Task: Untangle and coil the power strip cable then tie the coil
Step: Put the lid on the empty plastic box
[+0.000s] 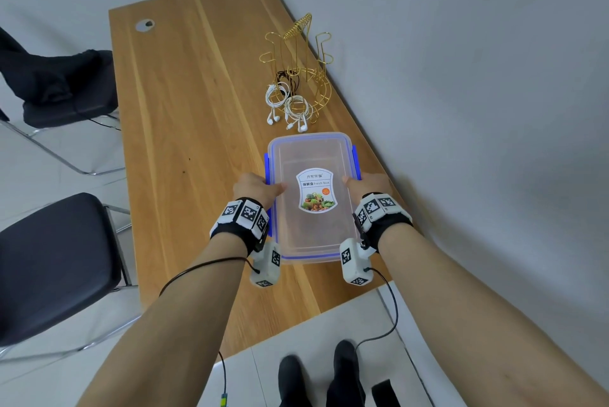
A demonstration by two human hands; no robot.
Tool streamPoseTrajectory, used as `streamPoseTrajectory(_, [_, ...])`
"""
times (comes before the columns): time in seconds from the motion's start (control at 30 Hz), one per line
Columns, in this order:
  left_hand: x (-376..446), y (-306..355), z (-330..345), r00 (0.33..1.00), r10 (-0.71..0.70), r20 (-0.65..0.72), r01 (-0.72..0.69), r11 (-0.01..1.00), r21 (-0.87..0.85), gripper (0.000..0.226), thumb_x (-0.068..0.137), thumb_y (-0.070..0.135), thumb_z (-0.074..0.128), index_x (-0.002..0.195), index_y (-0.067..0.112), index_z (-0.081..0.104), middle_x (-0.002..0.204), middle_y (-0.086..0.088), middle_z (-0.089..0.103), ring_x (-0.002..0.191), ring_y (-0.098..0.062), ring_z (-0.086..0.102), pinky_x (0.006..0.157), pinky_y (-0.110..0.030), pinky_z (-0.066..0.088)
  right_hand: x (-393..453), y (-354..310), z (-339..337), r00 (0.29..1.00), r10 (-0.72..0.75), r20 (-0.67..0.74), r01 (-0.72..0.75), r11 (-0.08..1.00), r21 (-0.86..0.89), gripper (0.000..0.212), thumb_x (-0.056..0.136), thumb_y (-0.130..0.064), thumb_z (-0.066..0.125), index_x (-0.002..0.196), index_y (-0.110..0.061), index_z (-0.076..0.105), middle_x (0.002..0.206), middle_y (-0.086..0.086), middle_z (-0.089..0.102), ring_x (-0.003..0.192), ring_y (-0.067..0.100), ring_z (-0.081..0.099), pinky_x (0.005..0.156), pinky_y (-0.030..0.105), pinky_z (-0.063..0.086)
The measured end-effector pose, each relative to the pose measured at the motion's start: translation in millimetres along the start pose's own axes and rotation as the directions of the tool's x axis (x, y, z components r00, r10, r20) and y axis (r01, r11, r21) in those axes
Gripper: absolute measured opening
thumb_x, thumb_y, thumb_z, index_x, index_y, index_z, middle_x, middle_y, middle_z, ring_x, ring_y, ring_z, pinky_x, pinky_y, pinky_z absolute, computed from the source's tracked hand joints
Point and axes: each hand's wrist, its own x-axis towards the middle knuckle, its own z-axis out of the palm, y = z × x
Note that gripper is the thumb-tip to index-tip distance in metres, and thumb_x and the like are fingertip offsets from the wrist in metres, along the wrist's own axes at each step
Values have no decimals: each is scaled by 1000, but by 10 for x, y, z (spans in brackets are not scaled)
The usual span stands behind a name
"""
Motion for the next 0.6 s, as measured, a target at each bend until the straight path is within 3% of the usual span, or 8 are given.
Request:
streamPoseTrajectory(0.17, [2, 35, -19, 999, -20, 25, 20, 1000, 6, 35, 77, 40, 80, 88, 11, 63, 85, -6, 68, 74, -23, 68, 66, -34, 58, -33, -31, -8, 1000, 5, 23, -4, 1000, -23, 21, 86, -30, 65, 74, -14, 57, 62, -1, 56, 50, 16, 50, 50, 21, 36])
streamPoseTrajectory(0.33, [53, 50, -57, 995, -64, 81, 69, 996, -63, 33, 81, 42, 73, 88, 13, 58, 89, -7, 67, 77, -22, 66, 80, -42, 59, -89, -131, -66, 990, 84, 117, -83, 996, -18, 19, 77, -31, 57, 84, -14, 61, 67, 3, 60, 59, 24, 54, 63, 29, 44])
streamPoseTrajectory(0.43, [83, 56, -59, 994, -74, 80, 79, 994, -70, 40, 83, 46, 71, 95, 9, 60, 90, -8, 67, 76, -23, 65, 80, -43, 59, -88, -164, -88, 980, 154, 127, -154, 988, -10, 25, 72, -42, 57, 79, -19, 63, 42, -5, 58, 53, 23, 57, 62, 29, 45])
streamPoseTrajectory(0.5, [93, 72, -63, 994, -73, 86, 78, 996, -49, 43, 83, 46, 72, 98, 8, 59, 88, -8, 65, 75, -22, 64, 79, -43, 59, -112, -192, -100, 977, 168, 130, -166, 986, -26, 28, 73, -49, 58, 75, -21, 60, 37, -6, 55, 51, 22, 56, 61, 29, 45])
streamPoseTrajectory(0.6, [96, 111, -82, 992, -68, 107, 73, 997, -37, 43, 82, 44, 73, 99, 8, 58, 88, -8, 64, 72, -21, 62, 77, -42, 58, -137, -212, -123, 978, 165, 129, -162, 986, -35, 25, 70, -42, 58, 77, -18, 62, 54, -2, 60, 55, 23, 55, 62, 29, 44])
